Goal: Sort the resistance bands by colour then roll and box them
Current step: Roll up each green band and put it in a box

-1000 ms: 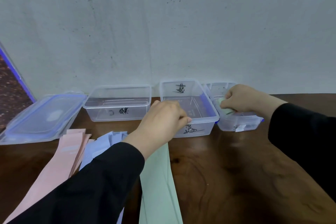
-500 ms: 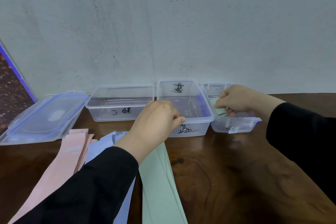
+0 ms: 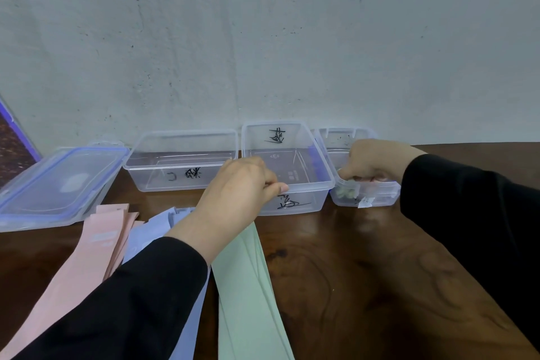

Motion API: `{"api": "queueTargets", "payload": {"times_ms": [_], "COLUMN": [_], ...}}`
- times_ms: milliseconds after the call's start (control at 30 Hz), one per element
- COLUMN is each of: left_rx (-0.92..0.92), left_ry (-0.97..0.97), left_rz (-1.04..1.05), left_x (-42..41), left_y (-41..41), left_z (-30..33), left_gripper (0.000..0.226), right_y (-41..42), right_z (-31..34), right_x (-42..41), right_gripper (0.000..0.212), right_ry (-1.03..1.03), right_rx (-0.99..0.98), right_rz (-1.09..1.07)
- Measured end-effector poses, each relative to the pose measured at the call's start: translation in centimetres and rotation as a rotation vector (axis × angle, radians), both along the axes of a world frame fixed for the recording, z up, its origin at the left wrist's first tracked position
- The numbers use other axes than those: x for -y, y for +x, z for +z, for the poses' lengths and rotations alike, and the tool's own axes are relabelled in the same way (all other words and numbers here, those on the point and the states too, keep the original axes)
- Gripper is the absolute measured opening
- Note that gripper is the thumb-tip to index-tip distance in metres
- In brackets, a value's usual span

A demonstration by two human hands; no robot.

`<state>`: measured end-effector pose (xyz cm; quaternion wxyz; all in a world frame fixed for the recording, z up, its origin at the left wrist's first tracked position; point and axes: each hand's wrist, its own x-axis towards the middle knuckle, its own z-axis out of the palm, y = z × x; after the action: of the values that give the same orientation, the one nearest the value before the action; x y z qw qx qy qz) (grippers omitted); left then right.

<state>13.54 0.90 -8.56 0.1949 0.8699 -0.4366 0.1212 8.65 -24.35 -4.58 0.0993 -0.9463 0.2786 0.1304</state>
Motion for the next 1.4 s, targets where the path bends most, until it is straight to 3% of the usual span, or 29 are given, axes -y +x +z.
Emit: {"api": "queueTargets", "payload": {"times_ms": [300,567,667,733,833,933,1133,1200,1267,1400], "left_rx": [-0.002,-0.039,-0.117,-0.096,-0.079,-0.143,-0.329,-0.354,-0.315,-0.194], "left_ry": [0.020,0.050,-0.091,-0.215,-0.337,-0.349,-0.095,-0.016,0.046,0.113], "left_rz": [0.021,0.022,0.015,0.036,0.118,0.226,0.316,0.312,0.301,0.304], "left_x": [0.0,-0.1,-0.4,-0.8,-1.7,-4.1,-8.3,-9.4,-10.1,-10.4], "left_y": [-0.1,-0.4,-1.0,-1.3,-1.8,-3.4,-9.3,-11.3,-12.8,-14.6], "left_z": [0.2,0.6,1.1,1.8,3.1,4.4,2.1,0.4,-1.1,-2.7], "left_gripper": [0.045,0.040,0.035,0.028,0.020,0.022,0.021,0.026,0.034,0.045], "right_y": [0.0,-1.0,-1.2,-1.6,-3.0,-6.5,-14.4,-16.0,-16.9,-17.7], "right_z": [-0.3,0.2,0.4,0.7,1.7,2.4,-3.3,-5.3,-6.6,-7.3], "right_x": [0.2,1.2,1.1,0.7,-0.2,-4.7,-14.9,-16.7,-17.7,-18.9], "right_gripper": [0.025,0.035,0.038,0.035,0.035,0.033,0.017,0.031,0.046,0.033], "right_ry": [-0.026,0.093,0.110,0.088,-0.038,0.157,0.423,0.434,0.447,0.433], "right_rx": [-0.101,-0.003,0.021,0.113,0.517,0.790,0.617,0.535,0.494,0.472], "right_rz": [0.058,0.026,0.013,0.008,0.038,0.107,0.237,0.235,0.210,0.271]}}
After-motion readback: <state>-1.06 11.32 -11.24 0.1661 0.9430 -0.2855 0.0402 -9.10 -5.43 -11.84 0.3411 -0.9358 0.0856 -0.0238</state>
